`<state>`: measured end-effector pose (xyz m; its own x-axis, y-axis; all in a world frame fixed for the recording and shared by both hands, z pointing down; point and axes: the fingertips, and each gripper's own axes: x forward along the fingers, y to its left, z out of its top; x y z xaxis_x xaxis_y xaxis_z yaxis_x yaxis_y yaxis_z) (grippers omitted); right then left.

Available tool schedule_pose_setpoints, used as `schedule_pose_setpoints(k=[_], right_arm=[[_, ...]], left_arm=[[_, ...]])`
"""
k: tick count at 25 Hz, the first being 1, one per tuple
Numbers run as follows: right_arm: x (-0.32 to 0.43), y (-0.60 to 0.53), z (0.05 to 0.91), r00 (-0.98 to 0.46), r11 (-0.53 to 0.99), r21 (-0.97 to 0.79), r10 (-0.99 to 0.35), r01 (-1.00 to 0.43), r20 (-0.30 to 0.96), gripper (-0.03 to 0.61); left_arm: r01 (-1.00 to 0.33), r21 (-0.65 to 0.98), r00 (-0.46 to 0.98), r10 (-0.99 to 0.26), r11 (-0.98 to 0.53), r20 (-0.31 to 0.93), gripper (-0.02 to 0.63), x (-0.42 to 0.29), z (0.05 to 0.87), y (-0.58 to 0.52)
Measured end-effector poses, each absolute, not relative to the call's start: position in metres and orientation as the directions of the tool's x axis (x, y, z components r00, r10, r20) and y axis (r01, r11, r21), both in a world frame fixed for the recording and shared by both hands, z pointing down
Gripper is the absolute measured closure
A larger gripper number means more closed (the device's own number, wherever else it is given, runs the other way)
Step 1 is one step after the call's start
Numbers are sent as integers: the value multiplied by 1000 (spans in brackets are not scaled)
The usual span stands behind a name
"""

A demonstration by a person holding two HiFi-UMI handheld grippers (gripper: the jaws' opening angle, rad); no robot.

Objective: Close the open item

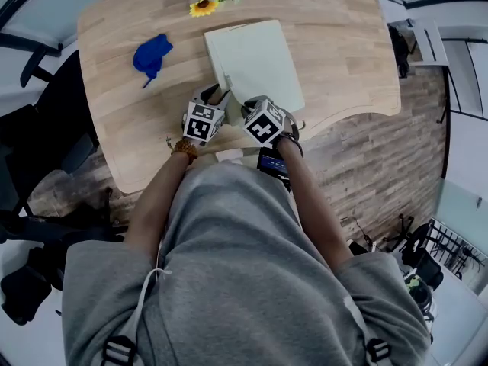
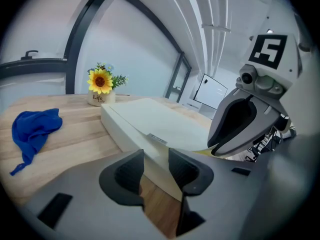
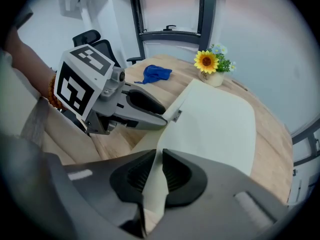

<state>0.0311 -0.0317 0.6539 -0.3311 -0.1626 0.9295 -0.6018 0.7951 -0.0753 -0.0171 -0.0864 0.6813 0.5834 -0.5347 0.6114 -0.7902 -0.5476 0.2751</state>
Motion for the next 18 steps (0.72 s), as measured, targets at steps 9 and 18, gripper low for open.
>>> schedule_pose_setpoints(k=[9, 18], right_arm=[[20, -37, 657, -345, 796, -102, -139, -596, 928, 532], [12, -37, 660, -350, 805, -122, -110, -580, 930, 528]], left_arm=[[-789, 289, 591, -538, -543, 601, 465, -18, 682, -87], [-780, 354, 615, -525, -517, 588, 456, -23, 680, -88]])
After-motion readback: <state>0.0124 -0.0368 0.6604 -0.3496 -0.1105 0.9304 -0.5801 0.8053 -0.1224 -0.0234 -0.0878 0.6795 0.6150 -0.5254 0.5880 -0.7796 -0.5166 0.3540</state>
